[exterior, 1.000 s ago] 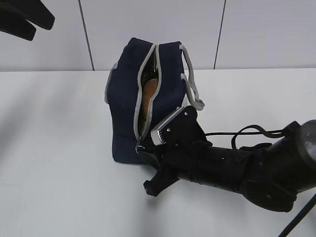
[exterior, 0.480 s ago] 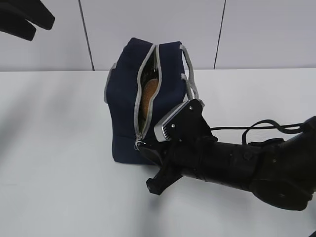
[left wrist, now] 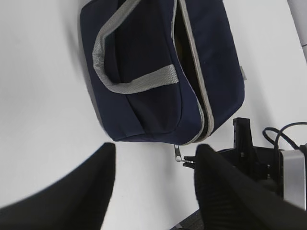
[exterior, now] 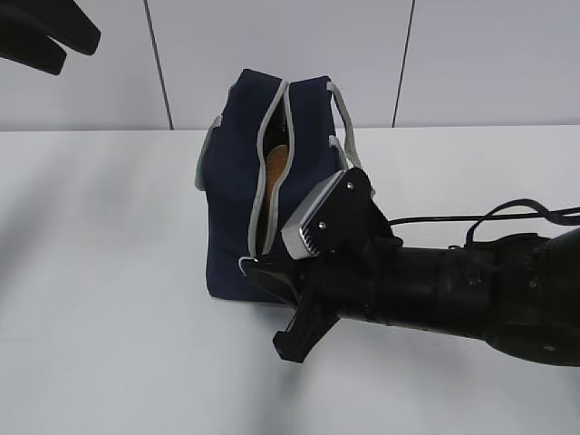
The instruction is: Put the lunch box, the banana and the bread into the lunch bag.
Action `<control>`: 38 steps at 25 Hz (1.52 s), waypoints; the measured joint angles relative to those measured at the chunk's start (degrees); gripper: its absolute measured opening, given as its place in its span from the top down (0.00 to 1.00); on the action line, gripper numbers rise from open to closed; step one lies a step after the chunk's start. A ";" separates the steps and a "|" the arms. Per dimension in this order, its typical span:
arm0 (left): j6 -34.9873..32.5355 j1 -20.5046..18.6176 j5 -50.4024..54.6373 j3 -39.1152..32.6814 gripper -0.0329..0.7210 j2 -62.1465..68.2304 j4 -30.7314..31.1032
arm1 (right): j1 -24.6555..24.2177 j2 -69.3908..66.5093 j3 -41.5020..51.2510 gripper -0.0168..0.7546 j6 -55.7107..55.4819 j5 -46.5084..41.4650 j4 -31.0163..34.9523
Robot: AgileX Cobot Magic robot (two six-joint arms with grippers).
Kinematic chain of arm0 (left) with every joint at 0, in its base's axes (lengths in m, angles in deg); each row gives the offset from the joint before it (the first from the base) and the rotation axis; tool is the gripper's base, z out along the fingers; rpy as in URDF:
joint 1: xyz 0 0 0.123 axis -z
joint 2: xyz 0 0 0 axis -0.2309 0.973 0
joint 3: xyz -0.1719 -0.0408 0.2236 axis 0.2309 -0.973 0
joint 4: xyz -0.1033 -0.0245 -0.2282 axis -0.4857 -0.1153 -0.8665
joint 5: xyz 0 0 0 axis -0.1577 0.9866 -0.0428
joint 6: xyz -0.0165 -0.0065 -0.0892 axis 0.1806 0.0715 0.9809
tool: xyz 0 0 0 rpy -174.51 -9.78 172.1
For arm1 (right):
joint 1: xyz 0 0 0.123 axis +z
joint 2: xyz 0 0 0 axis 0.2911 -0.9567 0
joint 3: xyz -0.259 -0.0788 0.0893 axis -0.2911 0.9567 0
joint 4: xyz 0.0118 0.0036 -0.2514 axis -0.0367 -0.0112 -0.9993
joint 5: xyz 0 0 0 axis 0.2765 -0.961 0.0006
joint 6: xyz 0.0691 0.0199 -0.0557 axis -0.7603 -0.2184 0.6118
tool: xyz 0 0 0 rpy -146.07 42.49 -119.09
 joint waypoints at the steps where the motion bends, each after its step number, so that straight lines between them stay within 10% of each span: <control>1: 0.00 0.00 0.00 0.00 0.45 0.00 0.00 | -0.35 0.02 0.00 1.00 -0.76 -0.10 -0.82; 24: -2.29 0.00 0.00 0.00 0.45 0.00 -0.31 | -8.24 3.90 -18.89 1.00 -41.68 -2.94 -41.18; 38: -13.39 0.00 -4.67 -6.10 0.45 0.82 -6.39 | -12.26 3.99 -30.70 1.00 -63.10 -1.36 -52.19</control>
